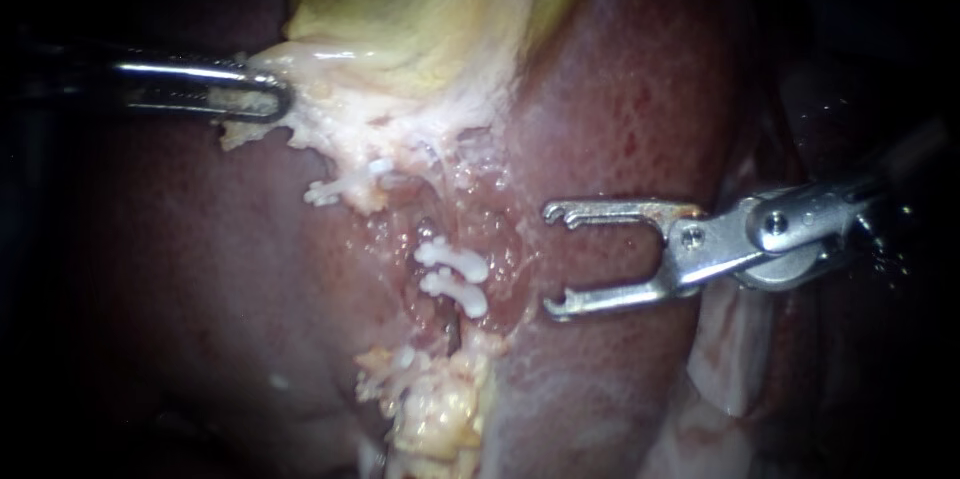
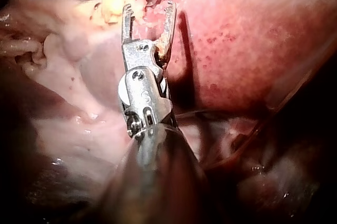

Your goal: Going back second clip right tube

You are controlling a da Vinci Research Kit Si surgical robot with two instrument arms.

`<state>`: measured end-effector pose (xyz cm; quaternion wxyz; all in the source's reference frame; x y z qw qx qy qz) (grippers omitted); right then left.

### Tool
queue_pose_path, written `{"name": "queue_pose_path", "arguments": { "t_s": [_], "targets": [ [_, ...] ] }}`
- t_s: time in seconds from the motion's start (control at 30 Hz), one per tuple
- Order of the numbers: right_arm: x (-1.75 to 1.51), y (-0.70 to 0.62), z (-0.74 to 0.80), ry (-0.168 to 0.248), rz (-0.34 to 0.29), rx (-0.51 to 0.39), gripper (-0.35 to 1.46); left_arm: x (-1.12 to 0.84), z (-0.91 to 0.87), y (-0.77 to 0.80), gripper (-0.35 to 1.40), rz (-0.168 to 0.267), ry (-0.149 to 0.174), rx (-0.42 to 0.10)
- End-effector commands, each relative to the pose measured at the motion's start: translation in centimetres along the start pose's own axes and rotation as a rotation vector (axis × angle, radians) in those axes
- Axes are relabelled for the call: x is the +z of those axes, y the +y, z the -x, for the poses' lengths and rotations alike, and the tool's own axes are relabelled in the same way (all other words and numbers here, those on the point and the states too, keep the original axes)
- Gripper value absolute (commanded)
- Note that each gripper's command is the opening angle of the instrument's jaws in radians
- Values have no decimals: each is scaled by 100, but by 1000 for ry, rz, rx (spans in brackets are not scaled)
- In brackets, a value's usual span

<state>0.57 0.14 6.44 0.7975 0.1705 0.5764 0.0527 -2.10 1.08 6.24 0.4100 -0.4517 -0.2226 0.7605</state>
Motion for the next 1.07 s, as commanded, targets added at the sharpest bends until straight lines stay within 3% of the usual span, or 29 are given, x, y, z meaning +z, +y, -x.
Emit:
{"name": "queue_pose_path", "arguments": {
  "t_s": [0.03,0.6,0.8,1.07],
  "targets": [
    [-1,1,-1,-1,-1,-1,50,3,2,0,-35,-4,1,1],
    [-10,1,1,0,-4,-13,50,62,16,-6,-35,19,-5,10],
    [-11,1,1,1,-5,-13,50,66,18,-14,-35,22,-3,13],
    [-10,2,0,0,-3,-12,50,65,19,-14,-35,25,-4,13]
  ]
}}
